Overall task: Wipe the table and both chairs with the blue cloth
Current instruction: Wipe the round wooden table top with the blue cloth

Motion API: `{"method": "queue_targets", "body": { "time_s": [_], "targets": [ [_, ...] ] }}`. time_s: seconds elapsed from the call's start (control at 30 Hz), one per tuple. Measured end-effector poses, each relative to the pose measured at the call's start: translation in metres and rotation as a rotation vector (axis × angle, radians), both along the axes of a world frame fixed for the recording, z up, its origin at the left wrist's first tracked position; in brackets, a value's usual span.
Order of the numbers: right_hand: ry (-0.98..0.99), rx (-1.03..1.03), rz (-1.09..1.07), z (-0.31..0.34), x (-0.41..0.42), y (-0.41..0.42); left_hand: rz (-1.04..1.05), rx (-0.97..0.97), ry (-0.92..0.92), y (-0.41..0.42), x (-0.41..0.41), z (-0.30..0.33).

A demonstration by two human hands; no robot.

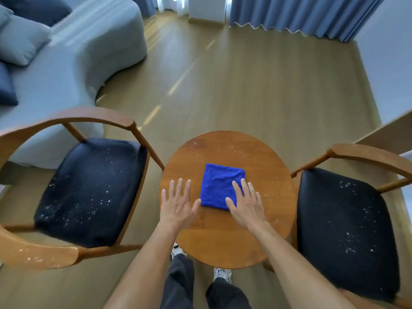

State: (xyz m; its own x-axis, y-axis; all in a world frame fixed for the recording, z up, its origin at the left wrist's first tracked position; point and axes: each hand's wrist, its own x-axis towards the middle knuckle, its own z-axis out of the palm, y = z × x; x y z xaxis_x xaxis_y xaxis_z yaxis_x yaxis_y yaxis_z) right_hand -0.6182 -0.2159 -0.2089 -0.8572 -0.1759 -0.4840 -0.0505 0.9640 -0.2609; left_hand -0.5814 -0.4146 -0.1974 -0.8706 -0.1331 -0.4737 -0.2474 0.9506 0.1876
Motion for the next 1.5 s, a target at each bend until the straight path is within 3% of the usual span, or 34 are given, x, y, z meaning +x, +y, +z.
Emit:
{"method": "queue_targets", "body": {
  "time_s": [0.17,0.4,0.8,0.93,1.13,1.27,1.37,1.5],
  "targets": [
    [-0.039,0.051,-0.062,-0.035,-0.014,-0.011,-0.123,0.074,-0.111,-0.006,-0.038,-0.051],
    [-0.087,0.117,0.014,-0.087,-0.052,-0.034,-0.212,0.109,-0.173,0.006,-0.058,-0.115],
    [0.133,0.302,0.102,-0.185,-0.130,0.012,-0.320,-0.017,0.080,0.008,-0.178,-0.197],
    [0.216,0.276,0.156,-0.199,-0.141,0.020,-0.365,-0.090,0.080,0.015,-0.189,-0.209],
    [0.375,0.194,0.124,-0.196,-0.147,0.017,-0.339,-0.002,0.083,0.022,-0.199,-0.205],
    [0.430,-0.031,0.093,-0.184,-0.134,0.029,-0.303,0.120,0.312,0.012,-0.178,-0.197],
    [0.492,-0.104,0.180,-0.171,-0.104,0.040,-0.472,0.165,0.503,-0.001,-0.137,-0.192],
    [0.519,-0.148,0.309,-0.173,-0.041,0.050,-0.637,0.231,0.544,-0.008,-0.077,-0.191]
  ]
}}
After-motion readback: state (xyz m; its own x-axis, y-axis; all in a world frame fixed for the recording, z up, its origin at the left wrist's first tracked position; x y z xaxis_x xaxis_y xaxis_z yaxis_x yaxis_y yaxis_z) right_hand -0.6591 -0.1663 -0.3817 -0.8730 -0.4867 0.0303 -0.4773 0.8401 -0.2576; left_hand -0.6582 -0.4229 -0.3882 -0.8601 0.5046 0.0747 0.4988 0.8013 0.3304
